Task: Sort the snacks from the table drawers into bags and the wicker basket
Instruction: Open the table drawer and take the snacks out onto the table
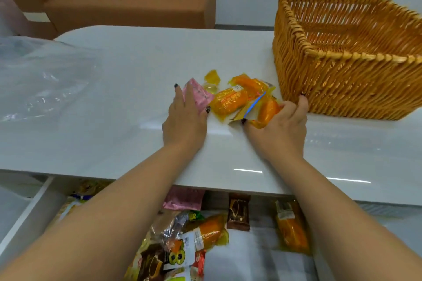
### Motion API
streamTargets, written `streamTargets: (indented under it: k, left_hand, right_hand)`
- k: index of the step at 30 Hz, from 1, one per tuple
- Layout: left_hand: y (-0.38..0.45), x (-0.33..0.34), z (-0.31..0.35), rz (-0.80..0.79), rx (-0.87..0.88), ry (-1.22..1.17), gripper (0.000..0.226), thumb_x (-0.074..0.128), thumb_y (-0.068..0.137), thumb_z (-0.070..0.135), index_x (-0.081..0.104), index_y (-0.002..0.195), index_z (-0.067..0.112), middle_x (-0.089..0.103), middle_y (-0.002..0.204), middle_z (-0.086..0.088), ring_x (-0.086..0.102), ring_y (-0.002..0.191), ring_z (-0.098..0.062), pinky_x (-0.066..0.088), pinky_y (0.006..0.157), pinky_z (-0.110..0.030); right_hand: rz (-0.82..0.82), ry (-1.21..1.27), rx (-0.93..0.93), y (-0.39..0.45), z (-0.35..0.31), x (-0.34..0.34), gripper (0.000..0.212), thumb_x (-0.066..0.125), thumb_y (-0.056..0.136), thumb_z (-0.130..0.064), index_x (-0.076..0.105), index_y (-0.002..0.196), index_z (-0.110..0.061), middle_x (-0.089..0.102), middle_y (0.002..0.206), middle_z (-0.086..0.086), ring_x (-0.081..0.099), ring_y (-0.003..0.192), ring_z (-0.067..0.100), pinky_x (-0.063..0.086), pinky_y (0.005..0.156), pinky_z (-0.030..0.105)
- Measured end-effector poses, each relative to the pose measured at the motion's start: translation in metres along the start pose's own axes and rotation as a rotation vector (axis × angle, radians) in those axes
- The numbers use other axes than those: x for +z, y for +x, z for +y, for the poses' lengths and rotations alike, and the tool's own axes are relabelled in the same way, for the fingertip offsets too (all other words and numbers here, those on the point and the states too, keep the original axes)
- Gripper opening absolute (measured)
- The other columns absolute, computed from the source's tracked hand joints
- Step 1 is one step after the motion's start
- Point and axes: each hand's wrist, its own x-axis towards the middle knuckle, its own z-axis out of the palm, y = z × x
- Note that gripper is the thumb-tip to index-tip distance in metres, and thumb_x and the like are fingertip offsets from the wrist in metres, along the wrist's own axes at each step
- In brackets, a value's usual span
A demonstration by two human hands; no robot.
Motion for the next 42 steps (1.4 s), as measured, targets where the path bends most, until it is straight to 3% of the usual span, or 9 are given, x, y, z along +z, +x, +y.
streamTargets:
  k: [6,11,20,22,25,29,33,36,42]
  left_hand:
    - [-0.002,0.0,-0.001,0.03,-0.028,-0.087,0.067,0.044,0.1,0.039,0.009,0.156,0.026,0.004,0.165,0.002,0.022,0.147,-0.022,0.039,0.103,-0.043]
    - [-0.019,-0.004,-0.005,0.06,0.02,-0.174,0.066,0.049,0.098,0.029,0.015,0.155,0.025,0.011,0.164,0.006,0.02,0.148,-0.016,0.036,0.107,-0.037]
    - [-0.085,-0.028,-0.02,0.048,0.111,-0.478,0.063,0.054,0.097,0.013,0.027,0.152,0.025,0.019,0.161,0.01,0.017,0.148,-0.008,0.017,0.114,-0.019]
    - [-0.113,-0.034,-0.037,0.011,0.166,-0.487,0.06,0.053,0.097,0.015,0.029,0.151,0.027,0.017,0.16,0.016,0.013,0.148,-0.003,0.016,0.119,-0.024]
    - [-0.164,-0.033,-0.083,-0.006,0.505,-0.094,0.058,0.047,0.092,0.02,0.037,0.148,0.026,0.019,0.162,0.008,0.005,0.152,-0.016,0.009,0.12,-0.055]
    - [-0.183,-0.046,-0.116,0.192,0.503,-0.052,0.045,0.047,0.084,0.018,0.062,0.126,0.02,0.041,0.153,0.0,0.028,0.146,-0.025,0.018,0.115,-0.051]
    - [-0.19,-0.043,-0.113,0.162,0.473,-0.104,0.026,0.049,0.081,0.017,0.069,0.096,0.016,0.053,0.12,0.002,0.052,0.113,-0.018,0.043,0.09,-0.039]
    - [-0.193,-0.038,-0.112,-0.081,0.339,-0.146,0.028,0.049,0.085,0.022,0.059,0.11,0.023,0.045,0.115,0.014,0.052,0.101,-0.007,0.054,0.077,-0.033]
    - [-0.183,-0.03,-0.118,-0.546,-0.04,-0.022,0.091,0.064,0.084,0.036,0.006,0.153,0.04,0.012,0.161,0.005,0.029,0.142,-0.023,0.036,0.11,-0.042]
  right_hand:
    - [0.019,0.11,0.01,0.003,0.0,-0.002,0.09,0.07,0.061,-0.058,0.038,0.127,-0.007,0.016,0.151,0.014,0.037,0.129,0.038,0.038,0.102,0.047]
    - [-0.079,0.228,-0.006,-0.005,0.001,-0.009,0.095,0.075,0.066,-0.048,0.029,0.14,-0.01,0.01,0.154,0.011,0.021,0.14,0.032,0.032,0.109,0.042]
    - [-0.016,0.533,0.012,-0.058,0.018,-0.038,0.053,0.063,0.079,-0.002,0.048,0.129,-0.012,0.043,0.133,0.003,0.043,0.125,0.018,0.038,0.107,0.034]
    - [0.016,0.497,-0.061,-0.082,0.015,-0.038,0.05,0.056,0.078,0.001,0.052,0.125,-0.015,0.048,0.13,0.001,0.043,0.125,0.018,0.041,0.102,0.034]
    - [0.049,0.427,-0.297,-0.125,0.002,-0.028,0.045,0.051,0.077,-0.007,0.053,0.121,-0.014,0.047,0.131,0.003,0.039,0.128,0.018,0.032,0.107,0.026]
    - [-0.119,0.41,-0.654,-0.181,-0.016,-0.006,0.053,0.052,0.07,0.0,0.049,0.12,-0.017,0.039,0.139,0.007,0.032,0.137,0.026,0.026,0.116,0.038]
    - [-0.258,0.403,-0.882,-0.192,-0.012,0.001,0.037,0.047,0.075,-0.006,0.06,0.11,-0.009,0.058,0.119,0.008,0.056,0.112,0.021,0.05,0.096,0.031]
    - [-0.515,0.235,-0.779,-0.186,0.001,0.003,0.033,0.051,0.075,-0.005,0.06,0.106,-0.014,0.058,0.108,0.0,0.056,0.099,0.019,0.053,0.08,0.03]
    - [-1.031,-0.091,-0.603,-0.186,0.009,0.009,0.076,0.058,0.083,-0.021,0.02,0.146,-0.043,0.026,0.148,0.0,0.031,0.134,0.025,0.035,0.109,0.041]
